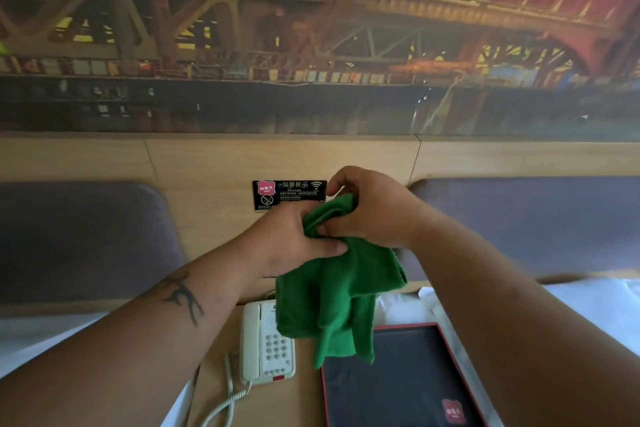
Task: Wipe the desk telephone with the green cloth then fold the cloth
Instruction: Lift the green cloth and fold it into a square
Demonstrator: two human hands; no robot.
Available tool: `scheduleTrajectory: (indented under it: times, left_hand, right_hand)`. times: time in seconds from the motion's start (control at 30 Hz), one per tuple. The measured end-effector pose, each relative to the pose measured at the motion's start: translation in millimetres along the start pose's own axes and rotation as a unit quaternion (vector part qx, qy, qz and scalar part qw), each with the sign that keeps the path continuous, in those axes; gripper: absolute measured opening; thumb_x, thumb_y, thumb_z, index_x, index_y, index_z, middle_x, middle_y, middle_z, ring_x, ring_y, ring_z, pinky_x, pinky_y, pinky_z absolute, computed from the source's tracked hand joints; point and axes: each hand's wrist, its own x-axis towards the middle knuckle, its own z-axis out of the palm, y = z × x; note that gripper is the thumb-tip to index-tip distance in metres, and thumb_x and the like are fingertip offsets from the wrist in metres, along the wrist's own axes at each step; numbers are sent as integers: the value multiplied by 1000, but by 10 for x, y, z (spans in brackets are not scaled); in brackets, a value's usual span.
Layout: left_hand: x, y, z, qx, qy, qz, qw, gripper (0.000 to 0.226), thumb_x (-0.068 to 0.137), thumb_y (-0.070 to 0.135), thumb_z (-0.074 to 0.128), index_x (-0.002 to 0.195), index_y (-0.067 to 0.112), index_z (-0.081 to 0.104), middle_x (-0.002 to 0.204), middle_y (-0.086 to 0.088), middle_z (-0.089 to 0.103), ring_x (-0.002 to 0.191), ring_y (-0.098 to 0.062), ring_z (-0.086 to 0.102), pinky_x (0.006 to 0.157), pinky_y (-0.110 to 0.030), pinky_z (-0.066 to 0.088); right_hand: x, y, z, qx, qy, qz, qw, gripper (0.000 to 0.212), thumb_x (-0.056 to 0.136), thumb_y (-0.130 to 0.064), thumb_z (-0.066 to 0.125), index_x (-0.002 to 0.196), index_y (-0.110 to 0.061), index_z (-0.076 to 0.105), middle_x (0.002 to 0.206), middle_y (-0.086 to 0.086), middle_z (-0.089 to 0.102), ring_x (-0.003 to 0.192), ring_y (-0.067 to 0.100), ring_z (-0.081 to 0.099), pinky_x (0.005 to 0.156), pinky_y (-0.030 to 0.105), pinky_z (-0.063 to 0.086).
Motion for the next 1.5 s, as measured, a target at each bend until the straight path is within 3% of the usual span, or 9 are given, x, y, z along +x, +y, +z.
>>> scheduleTrajectory:
  times: [0.13, 0.23, 0.43, 0.6, 0.77, 0.87, 1.0, 1.3, 1.5]
  left_hand:
    - [33, 43, -28, 65, -19, -29, 997, 39, 67, 52, 78, 94, 24, 74, 92, -1, 78, 90, -20, 74, 90, -49, 56]
    - [49, 56, -82, 21, 14, -14, 1000, 21, 78, 37, 77, 94, 23, 77, 93, -4, 79, 91, -26, 74, 91, -51, 56]
    - [30, 85, -250, -120, 51, -10, 991, 23, 86, 4, 67, 95, 22, 78, 98, -12, 78, 95, -32, 74, 92, -48, 56]
    - [11, -33, -397, -99, 93, -30, 990, 28, 69, 9, 61, 90, 19, 76, 89, -13, 76, 83, -29, 70, 80, -37, 54]
    - [-11, -194, -388, -39, 129, -67, 989, 11, 78, 10, 79, 82, 20, 77, 81, -1, 79, 76, -17, 75, 76, -30, 57]
    - [23, -359, -340, 26, 184, -83, 979, 16, 74, 30, 86, 86, 25, 77, 82, 5, 79, 79, -12, 74, 79, -28, 57]
    - [42, -492, -304, 95, 281, -103, 949, 20, 81, 41, 76, 85, 22, 72, 76, 0, 73, 74, -21, 68, 68, -33, 52]
    - [11, -430, -106, 100, 265, -98, 954, 39, 91, 41, 64, 59, 22, 56, 39, 9, 45, 48, -15, 44, 50, -28, 33]
    - [-54, -420, 62, -45, 87, -20, 995, 23, 97, 43, 54, 107, 35, 73, 103, 9, 77, 102, -8, 70, 95, -35, 53]
  right_hand:
    - [-40, 142, 8, 113, -56, 58, 990, 70, 56, -41, 93, 117, -32, 61, 99, -4, 70, 88, 14, 69, 80, 33, 58]
    - [-109, 323, 47, 180, -139, 75, 971, 54, 60, -36, 93, 108, -27, 69, 100, -4, 76, 92, 15, 72, 89, 34, 54]
    - [-190, 710, 414, -62, -169, 136, 974, 22, 80, -26, 78, 101, -19, 76, 99, -4, 75, 86, 7, 65, 67, 12, 45]
    - [-146, 841, 473, 67, -58, 215, 973, 15, 96, -18, 47, 90, -16, 60, 80, 2, 55, 73, 18, 50, 64, 28, 40]
    - [-88, 812, 418, 79, 52, 177, 980, 15, 98, -31, 47, 98, -21, 58, 79, 5, 63, 65, 20, 56, 54, 32, 44]
    - [-89, 779, 380, 78, 2, 160, 984, 30, 84, -56, 67, 95, -28, 64, 83, -2, 71, 71, 13, 68, 51, 26, 49]
    - [-85, 803, 381, -23, -101, 168, 980, 31, 86, -48, 70, 88, -18, 75, 79, 1, 74, 72, 15, 70, 58, 24, 52]
    - [-13, 608, 524, 409, -117, 310, 850, 35, 98, -27, 59, 111, 5, 64, 85, 18, 74, 71, 27, 72, 64, 39, 61]
    - [149, 379, 452, 525, -139, 274, 793, 36, 103, -25, 44, 92, 0, 67, 73, 15, 72, 65, 23, 73, 63, 37, 61]
